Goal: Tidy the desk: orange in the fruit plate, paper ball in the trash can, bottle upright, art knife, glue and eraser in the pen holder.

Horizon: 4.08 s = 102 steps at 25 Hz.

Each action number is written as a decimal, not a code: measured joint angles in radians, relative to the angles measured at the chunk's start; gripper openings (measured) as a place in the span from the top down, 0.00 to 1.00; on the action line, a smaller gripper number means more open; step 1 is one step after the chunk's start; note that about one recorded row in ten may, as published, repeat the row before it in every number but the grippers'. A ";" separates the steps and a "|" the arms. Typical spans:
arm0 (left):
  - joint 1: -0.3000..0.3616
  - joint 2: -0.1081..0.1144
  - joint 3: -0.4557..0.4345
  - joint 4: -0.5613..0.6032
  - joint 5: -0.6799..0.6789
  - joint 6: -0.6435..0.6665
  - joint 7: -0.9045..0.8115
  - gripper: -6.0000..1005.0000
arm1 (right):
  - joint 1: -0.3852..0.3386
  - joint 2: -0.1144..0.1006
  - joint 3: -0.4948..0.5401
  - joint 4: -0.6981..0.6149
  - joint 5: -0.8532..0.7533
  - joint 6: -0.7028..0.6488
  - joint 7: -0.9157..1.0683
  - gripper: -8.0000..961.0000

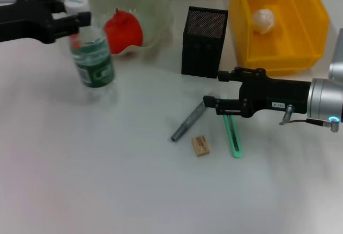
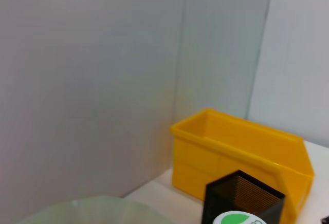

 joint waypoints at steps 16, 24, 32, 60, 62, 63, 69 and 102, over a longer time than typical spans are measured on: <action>0.024 -0.035 -0.095 -0.061 -0.005 -0.087 0.117 0.50 | 0.010 0.001 -0.001 0.003 0.000 -0.002 0.000 0.17; 0.016 -0.037 -0.088 -0.088 -0.005 -0.129 0.123 0.49 | 0.011 0.002 -0.002 0.003 0.000 -0.002 0.000 0.17; 0.004 -0.037 -0.086 -0.109 0.000 -0.155 0.128 0.49 | 0.012 0.001 -0.001 0.003 0.000 -0.001 0.000 0.17; -0.002 -0.038 -0.085 -0.132 0.004 -0.165 0.150 0.46 | 0.022 0.001 -0.001 0.003 0.000 0.006 0.002 0.17; -0.002 -0.038 -0.085 -0.132 0.004 -0.165 0.154 0.46 | 0.023 0.001 -0.001 0.003 0.000 0.006 0.003 0.17; -0.002 -0.038 -0.085 -0.132 0.004 -0.164 0.158 0.46 | 0.023 0.001 -0.002 0.003 0.000 0.007 0.002 0.17; -0.002 -0.039 -0.085 -0.133 0.004 -0.165 0.163 0.46 | 0.023 0.001 -0.001 0.003 0.000 0.007 0.002 0.17; 0.010 -0.045 -0.094 -0.125 -0.110 -0.140 0.188 0.16 | 0.024 0.001 0.004 0.017 0.000 0.010 -0.001 0.17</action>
